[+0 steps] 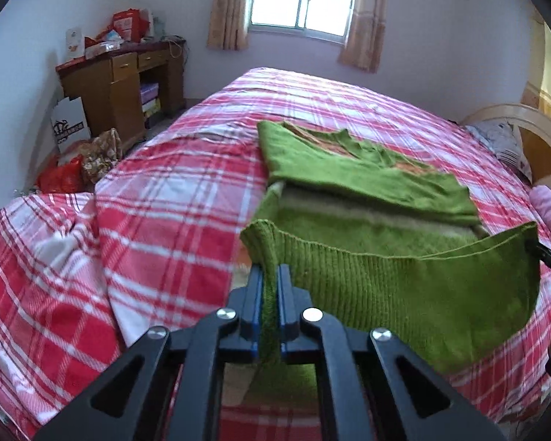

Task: Fold small clothes
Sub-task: 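Grasp the hem with the left tool beside the right tool, then lift the hem with both tools and fold it over toward the collar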

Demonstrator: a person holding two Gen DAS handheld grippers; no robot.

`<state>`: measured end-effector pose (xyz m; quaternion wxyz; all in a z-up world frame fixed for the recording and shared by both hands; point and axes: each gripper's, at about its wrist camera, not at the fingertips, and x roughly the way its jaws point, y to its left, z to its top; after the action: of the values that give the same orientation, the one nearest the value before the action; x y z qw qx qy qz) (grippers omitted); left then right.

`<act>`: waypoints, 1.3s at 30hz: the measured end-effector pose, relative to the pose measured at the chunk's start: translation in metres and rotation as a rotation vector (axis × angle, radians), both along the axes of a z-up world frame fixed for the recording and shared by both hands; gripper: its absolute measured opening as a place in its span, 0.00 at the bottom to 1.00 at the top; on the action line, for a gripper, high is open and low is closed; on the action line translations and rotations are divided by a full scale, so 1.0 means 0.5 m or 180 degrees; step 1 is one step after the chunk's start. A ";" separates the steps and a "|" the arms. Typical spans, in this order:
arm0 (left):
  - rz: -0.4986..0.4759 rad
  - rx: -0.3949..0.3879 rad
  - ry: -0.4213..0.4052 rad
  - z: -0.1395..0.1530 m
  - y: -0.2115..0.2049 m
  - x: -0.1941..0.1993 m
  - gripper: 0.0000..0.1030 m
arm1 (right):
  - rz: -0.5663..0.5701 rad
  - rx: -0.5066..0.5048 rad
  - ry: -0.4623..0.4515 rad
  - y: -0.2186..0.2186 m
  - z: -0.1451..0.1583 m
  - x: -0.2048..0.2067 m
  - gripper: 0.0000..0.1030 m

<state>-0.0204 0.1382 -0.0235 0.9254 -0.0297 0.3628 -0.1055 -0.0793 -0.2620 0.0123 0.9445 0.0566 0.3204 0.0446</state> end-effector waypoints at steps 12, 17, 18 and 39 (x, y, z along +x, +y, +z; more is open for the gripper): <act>0.0146 -0.0059 -0.0218 0.040 -0.023 0.080 0.06 | -0.0328 -0.0057 -0.0126 -0.015 0.020 0.043 0.09; 0.0157 -0.0028 -0.0222 0.050 -0.037 0.127 0.06 | -0.0365 -0.0111 -0.0177 -0.026 0.036 0.077 0.09; 0.0169 -0.0041 -0.0212 0.050 -0.039 0.138 0.06 | -0.0367 -0.0135 -0.0183 -0.027 0.040 0.086 0.09; 0.0329 -0.0190 -0.0144 0.059 -0.089 0.382 0.06 | -0.0506 -0.0256 -0.0130 -0.081 0.052 0.347 0.09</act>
<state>0.1704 0.0935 0.0063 0.9362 -0.0736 0.3366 -0.0690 0.0940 -0.3023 0.0383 0.9530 0.0429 0.2971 -0.0424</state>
